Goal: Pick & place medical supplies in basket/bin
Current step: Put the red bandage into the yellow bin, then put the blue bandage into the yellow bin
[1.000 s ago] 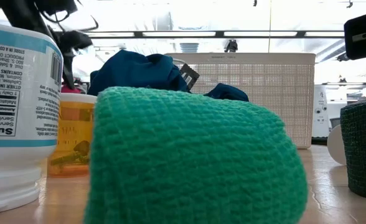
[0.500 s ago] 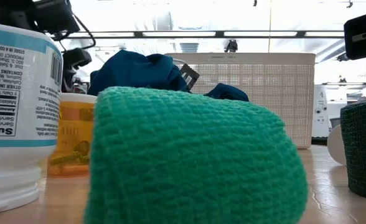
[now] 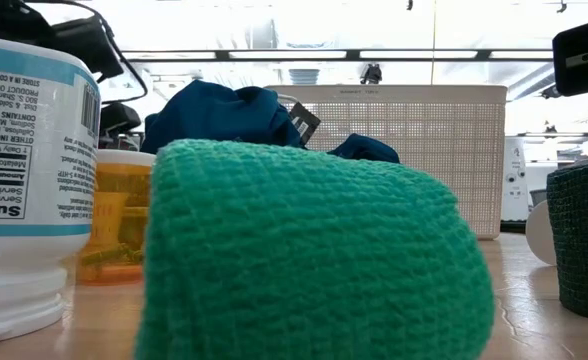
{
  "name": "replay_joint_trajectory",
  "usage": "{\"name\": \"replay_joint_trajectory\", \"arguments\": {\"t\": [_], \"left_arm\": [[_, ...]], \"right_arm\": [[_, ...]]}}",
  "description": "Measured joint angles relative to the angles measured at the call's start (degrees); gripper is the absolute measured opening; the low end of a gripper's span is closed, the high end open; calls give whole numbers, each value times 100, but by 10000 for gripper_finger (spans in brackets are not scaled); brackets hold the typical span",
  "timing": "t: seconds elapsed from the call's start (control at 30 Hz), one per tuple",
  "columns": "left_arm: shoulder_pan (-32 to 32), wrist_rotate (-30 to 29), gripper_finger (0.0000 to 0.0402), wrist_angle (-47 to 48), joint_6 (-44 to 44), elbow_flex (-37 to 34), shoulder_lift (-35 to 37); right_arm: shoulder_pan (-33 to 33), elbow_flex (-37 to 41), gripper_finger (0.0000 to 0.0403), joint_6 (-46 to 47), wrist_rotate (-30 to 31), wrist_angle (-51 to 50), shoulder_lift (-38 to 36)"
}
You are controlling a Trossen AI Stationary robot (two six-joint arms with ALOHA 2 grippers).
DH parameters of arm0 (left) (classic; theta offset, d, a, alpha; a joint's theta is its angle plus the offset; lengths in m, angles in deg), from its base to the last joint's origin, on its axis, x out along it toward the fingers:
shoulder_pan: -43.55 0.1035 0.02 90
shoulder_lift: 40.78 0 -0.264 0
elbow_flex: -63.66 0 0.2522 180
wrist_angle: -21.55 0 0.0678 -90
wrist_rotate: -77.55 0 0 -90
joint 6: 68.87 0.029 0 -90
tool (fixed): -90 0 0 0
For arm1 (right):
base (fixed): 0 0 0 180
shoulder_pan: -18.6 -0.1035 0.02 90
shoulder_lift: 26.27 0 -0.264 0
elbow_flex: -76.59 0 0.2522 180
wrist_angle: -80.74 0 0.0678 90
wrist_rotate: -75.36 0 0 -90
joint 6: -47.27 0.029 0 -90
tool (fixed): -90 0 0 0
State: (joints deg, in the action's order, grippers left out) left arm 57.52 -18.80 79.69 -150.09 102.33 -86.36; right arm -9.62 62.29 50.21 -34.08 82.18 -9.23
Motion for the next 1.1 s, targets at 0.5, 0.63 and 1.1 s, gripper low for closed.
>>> {"name": "replay_joint_trajectory", "arguments": {"t": [0.5,0.63,1.1], "left_arm": [[0,87,272,-173,40,0,0],[0,87,284,-179,40,0,0],[0,57,276,-306,872,350,3]], "right_arm": [[2,0,272,0,0,0,0],[0,0,272,0,0,-1,0],[1,0,272,0,-1,0,-2]]}}
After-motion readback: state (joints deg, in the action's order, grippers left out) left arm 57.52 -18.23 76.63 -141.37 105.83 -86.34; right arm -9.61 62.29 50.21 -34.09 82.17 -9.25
